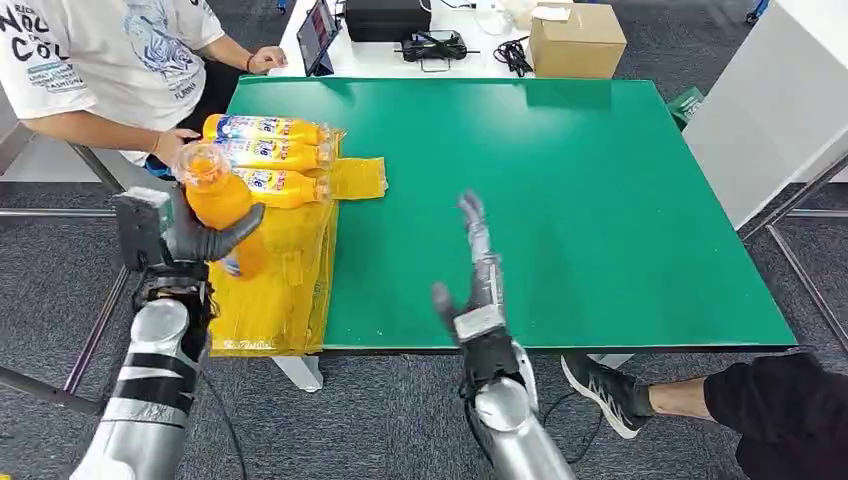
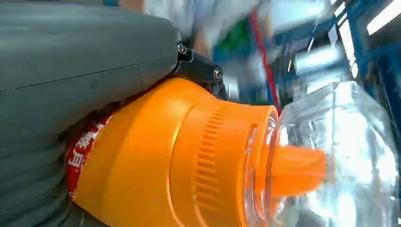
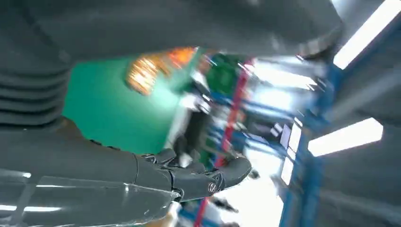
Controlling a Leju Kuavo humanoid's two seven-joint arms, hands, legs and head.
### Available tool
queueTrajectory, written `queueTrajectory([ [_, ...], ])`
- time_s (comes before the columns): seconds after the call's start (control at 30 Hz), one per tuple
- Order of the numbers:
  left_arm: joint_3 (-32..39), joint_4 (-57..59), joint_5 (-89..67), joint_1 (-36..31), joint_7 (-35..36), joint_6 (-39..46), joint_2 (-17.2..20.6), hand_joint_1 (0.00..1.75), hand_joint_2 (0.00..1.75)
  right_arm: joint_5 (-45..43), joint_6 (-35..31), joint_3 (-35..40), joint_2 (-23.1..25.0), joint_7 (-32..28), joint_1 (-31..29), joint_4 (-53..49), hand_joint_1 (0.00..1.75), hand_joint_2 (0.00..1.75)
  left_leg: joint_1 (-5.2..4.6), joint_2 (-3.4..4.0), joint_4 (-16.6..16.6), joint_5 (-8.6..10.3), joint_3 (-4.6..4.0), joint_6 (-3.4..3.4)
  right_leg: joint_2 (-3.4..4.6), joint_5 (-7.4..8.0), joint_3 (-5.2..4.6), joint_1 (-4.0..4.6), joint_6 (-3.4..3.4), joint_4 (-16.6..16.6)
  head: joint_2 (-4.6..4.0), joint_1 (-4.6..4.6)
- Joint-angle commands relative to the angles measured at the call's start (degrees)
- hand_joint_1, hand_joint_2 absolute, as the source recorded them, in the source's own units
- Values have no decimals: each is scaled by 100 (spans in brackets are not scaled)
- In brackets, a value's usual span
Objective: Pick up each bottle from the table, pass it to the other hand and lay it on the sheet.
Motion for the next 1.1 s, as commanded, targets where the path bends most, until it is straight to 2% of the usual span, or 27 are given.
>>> queueTrajectory([
  [0.03,-718,1885,-3599,-1288,36,1437,452,175,175,-256,-38,-65,-112,-36,-22,-1047,0,0,6,-15,8,-9,21,-9,-16,-15,27,6,-14,9,0,2],
  [0.1,-956,2371,-4371,-1450,35,1689,552,175,175,-313,43,10,-102,-24,-124,-855,0,0,2,-3,-2,-1,15,-5,-5,-3,15,2,-8,1,0,0],
  [0.37,-944,2455,-4386,-1470,4,1735,542,175,175,-313,38,20,-94,-26,-137,-820,0,0,6,12,1,-10,29,-7,8,-10,29,6,-12,4,0,2],
  [0.5,-1320,2883,-4898,-1630,-41,1430,710,175,175,-414,91,52,-78,-73,-138,-779,0,0,7,14,2,-15,42,-10,11,-14,41,8,-15,4,0,2],
  [0.6,-1491,3106,-4994,-1690,-107,1306,788,175,175,-471,143,56,-82,-48,-109,-750,0,0,3,10,-1,-2,18,-5,9,-2,17,3,-7,2,0,2],
  [0.7,-1541,3158,-4865,-1657,-123,998,789,175,175,-489,180,56,-73,-23,-80,-716,0,0,8,21,3,-12,37,-9,18,-9,34,8,-14,5,0,0],
  [0.97,-2049,3778,-4656,-1883,-430,-7,1067,175,175,-496,319,-12,-62,-67,-29,-510,0,0,6,11,-3,-4,22,-6,9,-4,22,7,-9,-1,0,2],
  [1.0,-2093,3828,-4559,-1892,-476,-111,1076,175,175,-497,301,-19,-43,-68,-25,-501,0,0,13,17,-2,-21,60,-14,15,-18,59,14,-21,-3,0,0],
  [1.03,-2156,3841,-4436,-1889,-504,-241,1090,175,175,-497,276,-33,-25,-68,-24,-489,0,0,8,14,-2,-7,28,-7,12,-6,27,8,-11,-1,0,2],
  [1.1,-2219,3853,-4393,-1889,-509,-339,1111,175,175,-538,290,-46,-12,-58,-28,-469,0,0,9,20,-1,-12,38,-9,17,-9,36,9,-13,1,0,0],
])
